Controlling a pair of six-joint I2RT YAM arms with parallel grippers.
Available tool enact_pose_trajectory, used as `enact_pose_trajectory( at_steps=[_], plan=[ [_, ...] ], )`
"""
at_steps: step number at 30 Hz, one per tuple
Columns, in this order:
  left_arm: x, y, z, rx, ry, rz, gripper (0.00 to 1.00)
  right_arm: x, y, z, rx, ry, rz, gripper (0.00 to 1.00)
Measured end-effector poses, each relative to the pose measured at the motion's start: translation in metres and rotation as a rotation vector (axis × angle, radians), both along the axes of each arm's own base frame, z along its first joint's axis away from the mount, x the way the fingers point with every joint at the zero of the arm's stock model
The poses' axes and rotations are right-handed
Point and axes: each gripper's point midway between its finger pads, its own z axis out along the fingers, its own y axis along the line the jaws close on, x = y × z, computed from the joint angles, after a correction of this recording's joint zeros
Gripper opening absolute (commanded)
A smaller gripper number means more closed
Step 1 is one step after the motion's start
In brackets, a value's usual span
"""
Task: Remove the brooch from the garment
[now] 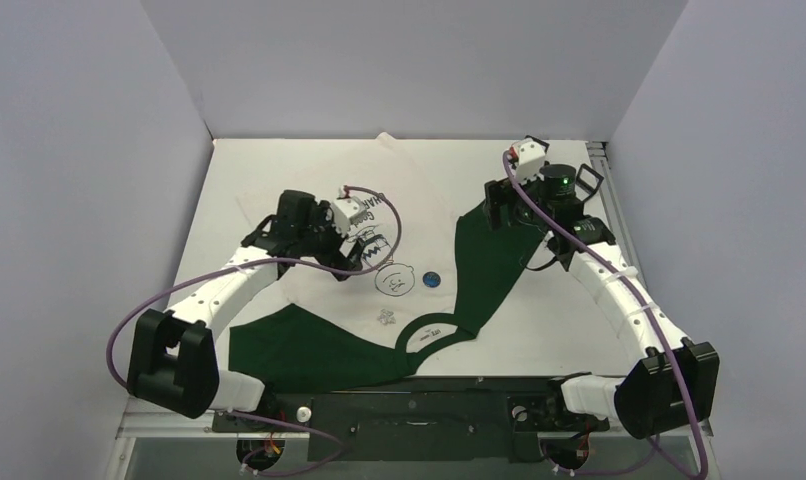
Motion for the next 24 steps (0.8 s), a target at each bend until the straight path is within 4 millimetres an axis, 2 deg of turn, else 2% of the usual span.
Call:
enact_pose_trajectory(
  at_steps=[5, 11, 15, 20, 24],
  plan=[
    [-0.03, -0.042, -0.016, 0.042, 0.023, -0.207, 0.96, -0.014, 0.018, -0.025, -0.001, 0.059, 0.063, 0.82],
    [-0.065, -0.072, -0.032, 0.096, 0.042, -0.401, 0.96, -0.027, 0.035, -0.059, 0.017, 0.155, 0.139, 0.82],
    [-0.089, -0.086, -0.044, 0.139, 0.052, -0.514, 0.96, -0.033, 0.04, -0.075, 0.029, 0.206, 0.168, 0.82],
    [-0.118, -0.098, -0.061, 0.203, 0.064, -0.634, 0.99, -0.04, 0.042, -0.085, 0.034, 0.232, 0.182, 0.82],
    [-0.132, -0.1, -0.071, 0.238, 0.066, -0.68, 0.85, -0.041, 0.042, -0.086, 0.045, 0.24, 0.177, 0.82]
  ],
)
